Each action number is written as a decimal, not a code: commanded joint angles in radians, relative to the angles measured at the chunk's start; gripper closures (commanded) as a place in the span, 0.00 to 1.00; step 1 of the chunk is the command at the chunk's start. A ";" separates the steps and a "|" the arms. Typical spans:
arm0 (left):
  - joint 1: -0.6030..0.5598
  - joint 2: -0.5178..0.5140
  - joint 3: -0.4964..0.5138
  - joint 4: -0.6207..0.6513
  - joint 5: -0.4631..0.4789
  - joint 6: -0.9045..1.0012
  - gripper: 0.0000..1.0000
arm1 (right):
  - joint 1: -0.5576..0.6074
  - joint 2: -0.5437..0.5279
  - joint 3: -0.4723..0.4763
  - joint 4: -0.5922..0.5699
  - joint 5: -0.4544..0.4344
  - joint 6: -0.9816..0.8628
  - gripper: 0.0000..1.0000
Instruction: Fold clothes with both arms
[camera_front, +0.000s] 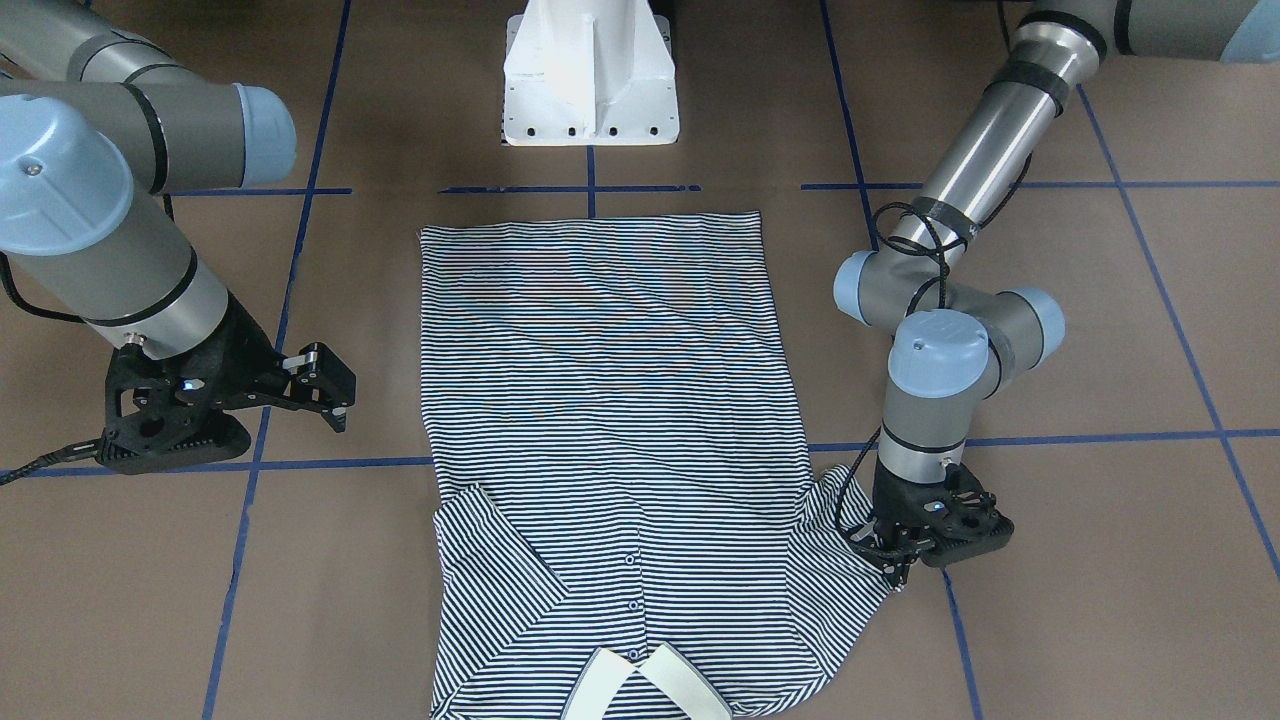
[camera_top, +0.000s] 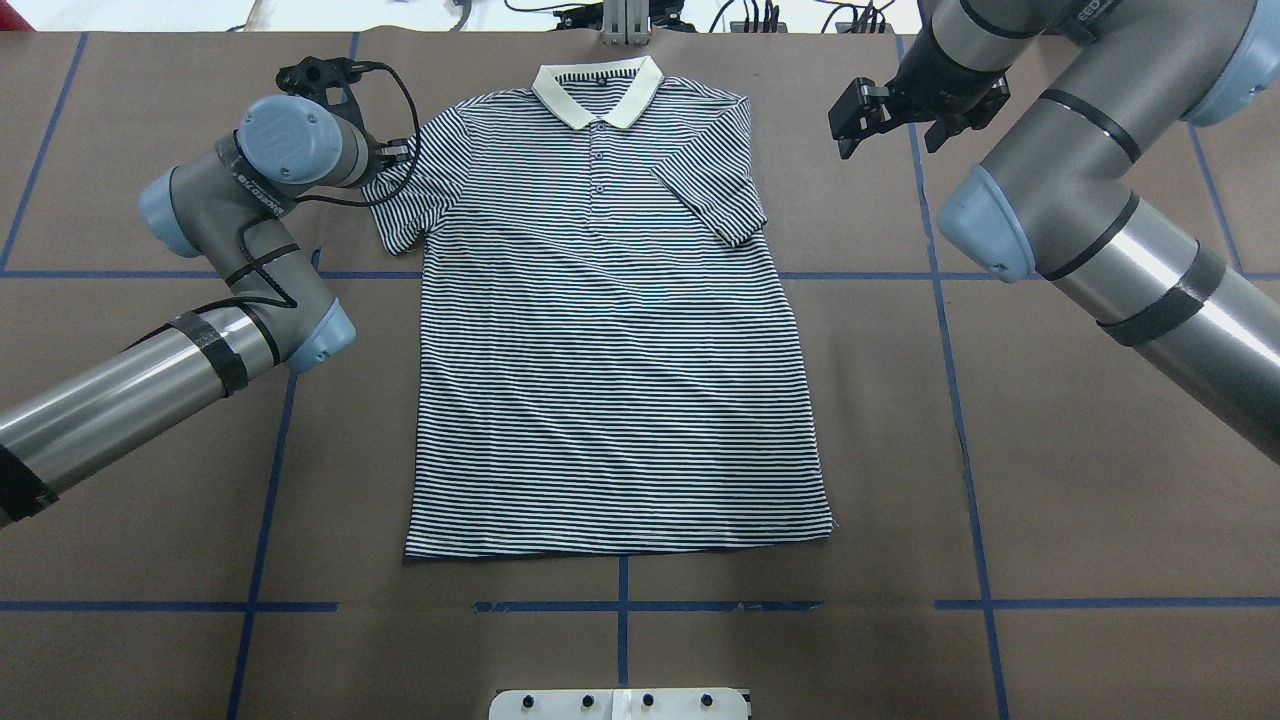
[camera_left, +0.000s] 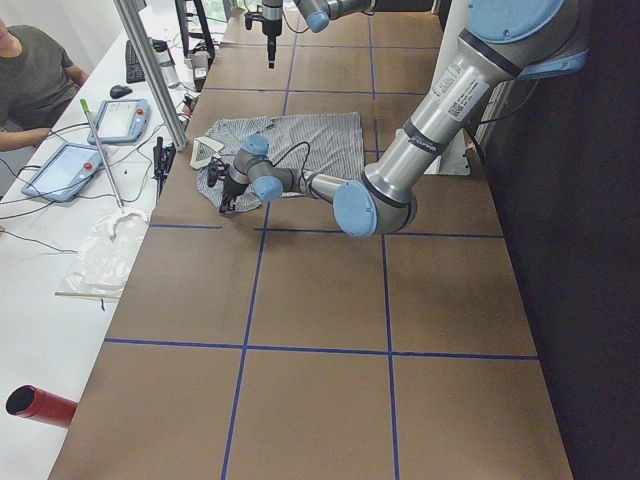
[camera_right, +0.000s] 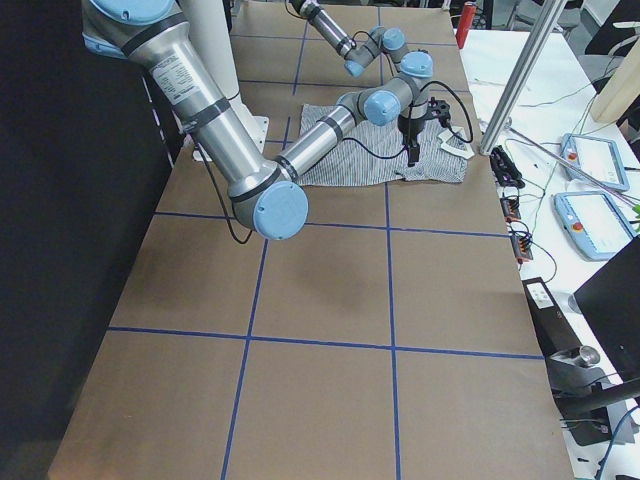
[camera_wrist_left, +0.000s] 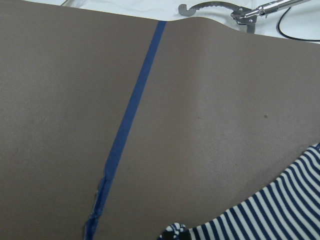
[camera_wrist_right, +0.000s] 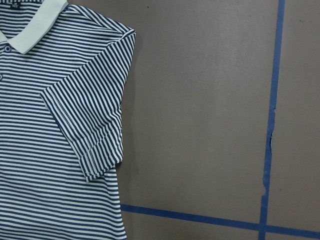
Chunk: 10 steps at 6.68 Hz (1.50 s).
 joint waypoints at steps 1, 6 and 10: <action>-0.024 -0.025 -0.169 0.236 -0.061 -0.003 1.00 | 0.000 0.000 -0.016 0.003 0.001 -0.003 0.00; 0.051 -0.256 0.107 0.059 -0.052 -0.389 1.00 | 0.002 -0.029 -0.033 0.092 0.003 -0.006 0.00; 0.062 -0.261 0.160 -0.097 -0.026 -0.352 0.00 | 0.000 -0.026 -0.055 0.093 0.000 -0.005 0.00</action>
